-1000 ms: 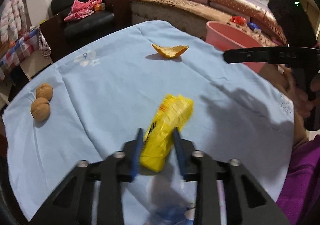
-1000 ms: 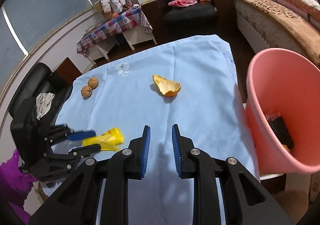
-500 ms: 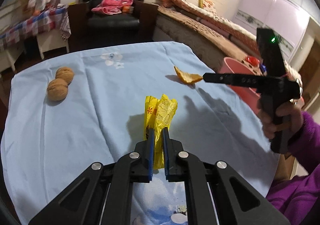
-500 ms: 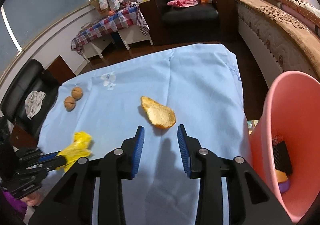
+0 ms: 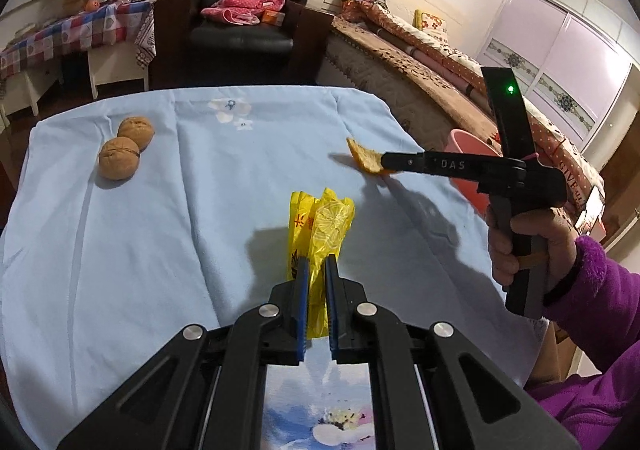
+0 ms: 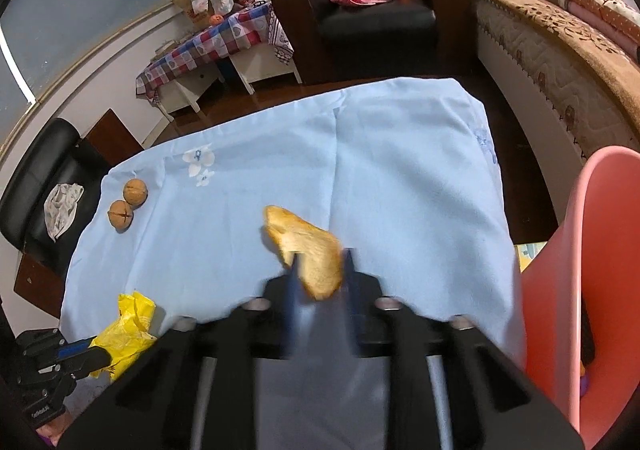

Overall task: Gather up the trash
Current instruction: 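Grasp the yellow plastic bag with the left tool while the right tool grasps the orange peel, then carry both items over the pink bucket and open both tools to drop them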

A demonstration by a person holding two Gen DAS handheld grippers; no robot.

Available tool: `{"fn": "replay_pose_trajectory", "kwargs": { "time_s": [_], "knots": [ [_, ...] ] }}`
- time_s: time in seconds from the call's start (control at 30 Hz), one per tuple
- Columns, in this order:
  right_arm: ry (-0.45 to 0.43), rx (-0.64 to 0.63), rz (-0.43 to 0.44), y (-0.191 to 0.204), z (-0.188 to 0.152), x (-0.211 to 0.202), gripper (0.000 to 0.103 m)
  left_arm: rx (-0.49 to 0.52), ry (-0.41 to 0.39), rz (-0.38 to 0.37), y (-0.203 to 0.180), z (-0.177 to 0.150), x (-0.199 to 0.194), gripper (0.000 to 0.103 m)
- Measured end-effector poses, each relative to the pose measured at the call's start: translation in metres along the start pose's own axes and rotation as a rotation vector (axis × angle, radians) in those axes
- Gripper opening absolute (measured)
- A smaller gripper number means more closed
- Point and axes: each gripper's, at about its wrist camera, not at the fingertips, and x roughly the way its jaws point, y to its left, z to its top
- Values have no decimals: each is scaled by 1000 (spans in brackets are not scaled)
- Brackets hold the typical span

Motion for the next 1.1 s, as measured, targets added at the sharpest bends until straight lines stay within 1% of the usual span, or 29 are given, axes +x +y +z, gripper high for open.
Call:
{"fn": "replay_pose_trajectory", "kwargs": {
  "time_s": [0.03, 0.07, 0.1, 0.37, 0.57, 0.8, 0.97, 1.1],
  "knots": [
    [1, 1, 5, 1, -1, -2, 14, -4, -4, 3, -1, 0, -1, 7],
    [-3, -2, 7, 2, -3, -5, 8, -7, -8, 5, -1, 0, -2, 7],
    [-6, -3, 8, 3, -5, -8, 4, -10, -12, 7, -2, -1, -4, 7],
    [-33, 19, 72, 9, -23, -43, 4, -11, -42, 40, -12, 0, -12, 7],
    [-76, 22, 91, 12, -36, -73, 4, -10, -68, 43, -24, 6, -20, 7],
    [-119, 53, 85, 0, -51, -101, 4, 6, -90, 27, -49, 20, -20, 7],
    [-165, 99, 66, -21, -57, -122, 4, 30, -95, 6, -77, 32, -12, 7],
    [-209, 128, 27, -41, -60, -139, 4, 53, -96, -15, -101, 43, -3, 7]
  ]
}}
